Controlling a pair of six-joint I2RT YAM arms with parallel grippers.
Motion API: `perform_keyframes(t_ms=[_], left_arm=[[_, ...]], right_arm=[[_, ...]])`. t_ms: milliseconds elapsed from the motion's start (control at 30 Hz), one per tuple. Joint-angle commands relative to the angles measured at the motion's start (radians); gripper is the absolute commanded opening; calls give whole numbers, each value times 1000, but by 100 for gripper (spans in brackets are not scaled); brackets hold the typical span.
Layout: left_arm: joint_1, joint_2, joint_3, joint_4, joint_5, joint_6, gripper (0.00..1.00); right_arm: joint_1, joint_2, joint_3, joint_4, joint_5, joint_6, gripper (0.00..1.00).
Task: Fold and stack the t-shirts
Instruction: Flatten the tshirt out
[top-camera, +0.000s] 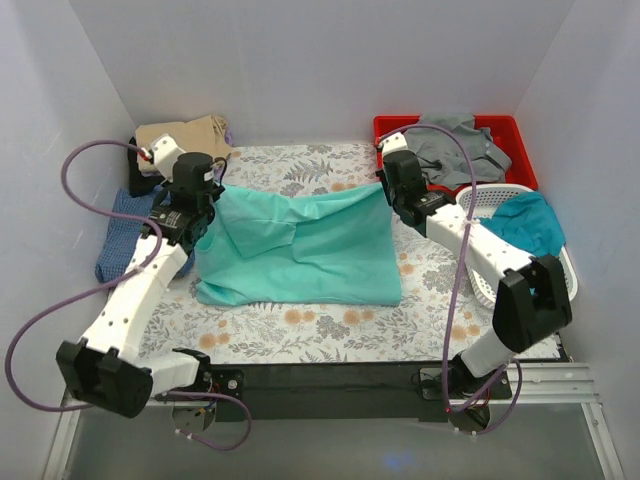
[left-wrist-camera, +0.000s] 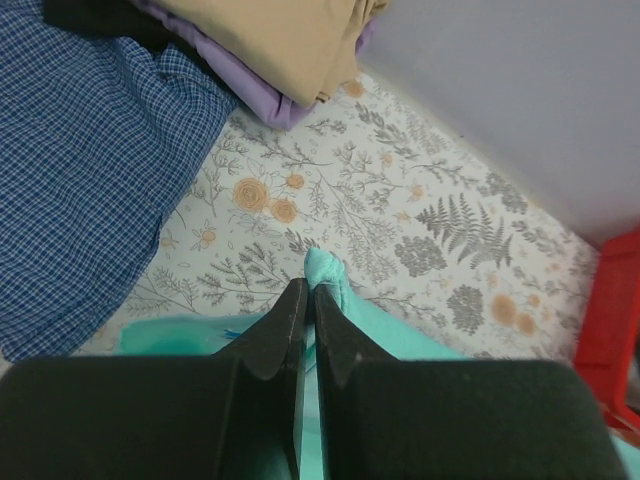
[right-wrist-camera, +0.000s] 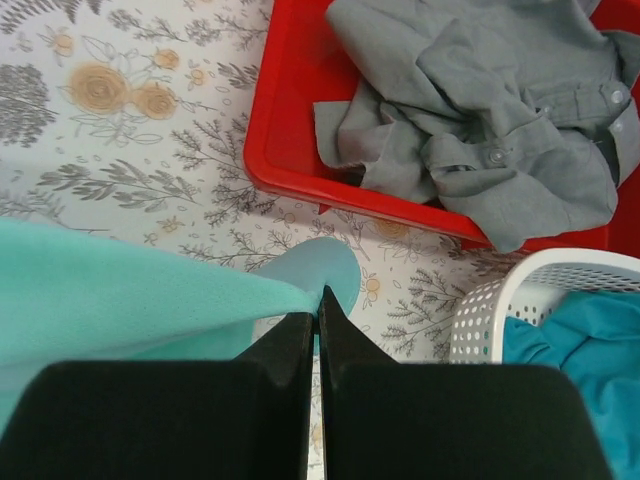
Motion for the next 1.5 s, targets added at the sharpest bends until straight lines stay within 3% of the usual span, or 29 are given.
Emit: perform_keyframes(t_ms=[0, 133, 300, 533, 633, 800, 1000, 1133, 1233, 1467], left_arm=[[24, 99, -30, 189, -40, 73, 0], [27, 144, 34, 189, 43, 79, 0], [27, 51, 85, 180, 369, 278, 0], [27, -378, 44, 79, 839, 277, 0], [25, -505, 34, 15, 900, 243, 0], [25, -714, 152, -133, 943, 200, 0], [25, -727, 336, -291, 1040, 140, 0], [25, -751, 376, -332, 993, 93, 0], [25, -764, 318, -322, 930, 74, 0], [25, -753, -7, -182, 764, 25, 0]], right_arm=[[-37, 101, 71, 128, -53, -3, 1], [-40, 88, 81, 174, -114, -35, 1], [-35, -61, 39, 66, -237, -20, 1], [112, -473, -8, -205, -426, 47, 1], [137, -663, -33, -296, -488, 93, 1], [138, -1004, -67, -373, -579, 145, 1], [134, -1142, 27, -458, -653, 155, 1], [120, -1144, 50, -459, -673, 159, 1], [117, -1115, -13, -426, -662, 156, 1], [117, -997, -286, -194, -625, 165, 1]])
